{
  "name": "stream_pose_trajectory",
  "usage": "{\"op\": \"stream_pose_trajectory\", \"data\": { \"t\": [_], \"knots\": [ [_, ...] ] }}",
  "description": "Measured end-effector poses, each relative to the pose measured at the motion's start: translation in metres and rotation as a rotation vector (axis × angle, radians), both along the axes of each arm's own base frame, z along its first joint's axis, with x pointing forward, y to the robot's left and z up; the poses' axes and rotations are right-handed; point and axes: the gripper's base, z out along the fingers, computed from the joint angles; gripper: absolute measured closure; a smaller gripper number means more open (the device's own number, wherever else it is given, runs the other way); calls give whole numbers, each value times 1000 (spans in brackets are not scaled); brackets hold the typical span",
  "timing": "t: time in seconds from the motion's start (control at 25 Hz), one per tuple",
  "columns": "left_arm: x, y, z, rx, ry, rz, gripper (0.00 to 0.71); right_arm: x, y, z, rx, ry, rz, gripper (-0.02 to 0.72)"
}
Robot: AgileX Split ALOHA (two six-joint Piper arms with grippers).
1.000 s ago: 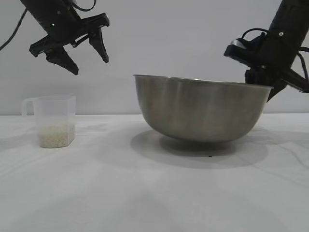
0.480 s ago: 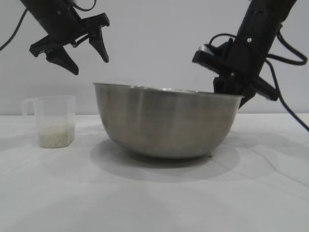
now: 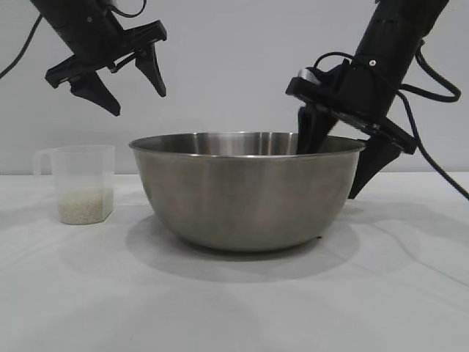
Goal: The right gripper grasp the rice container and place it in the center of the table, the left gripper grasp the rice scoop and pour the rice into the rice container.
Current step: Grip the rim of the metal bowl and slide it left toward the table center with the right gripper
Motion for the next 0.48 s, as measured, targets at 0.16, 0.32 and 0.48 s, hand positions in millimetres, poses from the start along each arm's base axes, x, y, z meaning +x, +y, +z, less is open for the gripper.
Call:
{"op": "stream_pose_trajectory", "data": {
  "t": [0.16,0.32,0.48],
  "knots": [
    [0,0,0,0,0,0,224,-6,-13,17,-113,-34,40,129],
    [0,0,0,0,0,0,224,-6,-37,31,-145,-51,-6,129],
    [0,0,0,0,0,0,224,-3,-68,42,-156,-64,-96,129]
  ]
}}
